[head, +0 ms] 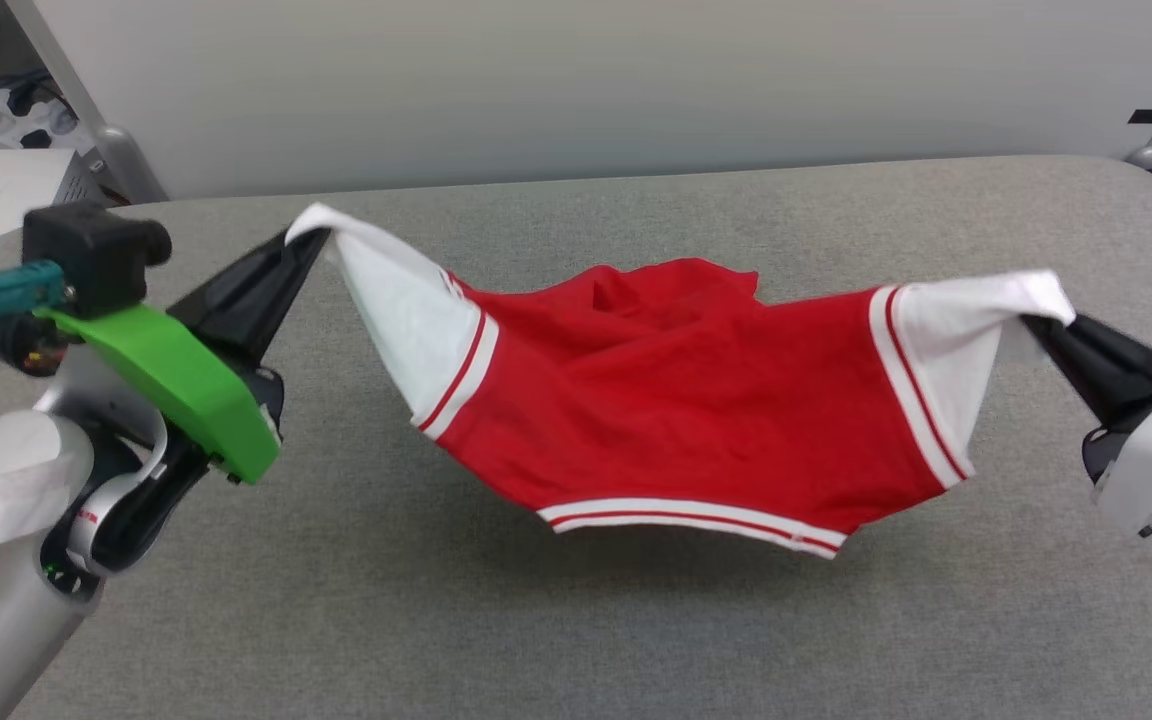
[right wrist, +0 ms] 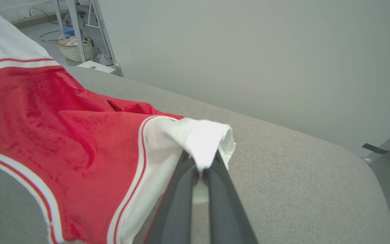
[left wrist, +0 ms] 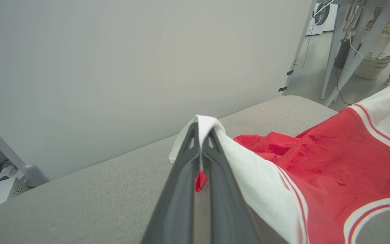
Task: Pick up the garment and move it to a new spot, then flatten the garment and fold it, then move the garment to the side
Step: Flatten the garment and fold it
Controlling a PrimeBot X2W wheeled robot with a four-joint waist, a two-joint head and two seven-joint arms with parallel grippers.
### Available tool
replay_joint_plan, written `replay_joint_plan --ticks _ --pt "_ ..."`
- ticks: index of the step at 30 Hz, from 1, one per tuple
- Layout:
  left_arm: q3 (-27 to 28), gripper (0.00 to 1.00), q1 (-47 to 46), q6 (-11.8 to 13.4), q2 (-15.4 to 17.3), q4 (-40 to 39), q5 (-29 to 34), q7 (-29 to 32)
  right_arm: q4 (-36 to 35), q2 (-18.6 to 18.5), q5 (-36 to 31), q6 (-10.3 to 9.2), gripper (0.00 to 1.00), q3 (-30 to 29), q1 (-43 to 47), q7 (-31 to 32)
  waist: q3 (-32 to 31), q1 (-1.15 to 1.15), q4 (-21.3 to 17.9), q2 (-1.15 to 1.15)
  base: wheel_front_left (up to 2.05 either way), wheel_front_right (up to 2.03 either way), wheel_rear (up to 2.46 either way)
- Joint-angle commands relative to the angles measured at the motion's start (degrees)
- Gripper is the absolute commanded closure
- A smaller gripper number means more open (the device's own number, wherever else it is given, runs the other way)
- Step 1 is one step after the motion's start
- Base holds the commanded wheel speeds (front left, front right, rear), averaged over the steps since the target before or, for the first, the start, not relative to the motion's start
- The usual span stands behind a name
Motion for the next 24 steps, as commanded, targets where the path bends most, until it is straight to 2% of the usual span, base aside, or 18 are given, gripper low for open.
replay_joint_plan --ticks 1,6,10,18,24 --pt "1.1 1.00 -1.8 0.3 -0.7 -1.2 -0.7 -0.8 -1.6 1.1 0.4 -0.05 1.00 -1.8 0.2 0.0 -0.5 0.00 0.1 0.00 0.00 0.00 0.00" --pt "3.4 1.00 -7.2 -0.4 -3.4 -4.8 -1.6 -1.9 -6.8 4.6 0.2 -0.05 1.00 -9.3 -2.8 0.4 -1.1 0.00 0.4 0.00 0.00 0.00 0.00" --pt "5.0 1.00 -11.9 -0.2 -5.7 -5.3 -1.1 -2.9 -8.5 7.0 -0.9 -0.05 1.00 -12.9 -7.1 0.6 -0.8 0.00 0.3 0.00 0.00 0.00 0.00" --pt "6.2 1.00 -21.5 0.4 -9.7 -1.6 1.9 -3.9 -7.2 8.4 -1.8 -0.05 1.00 -14.6 -17.7 1.8 3.6 0.00 0.1 0.00 0.00 0.00 0.00" --pt "7.5 1.00 -32.2 1.0 -14.1 4.5 4.6 -5.3 -1.9 8.0 -2.6 -0.05 1.00 -14.5 -29.4 1.4 11.6 0.00 0.4 0.00 0.00 0.00 0.00"
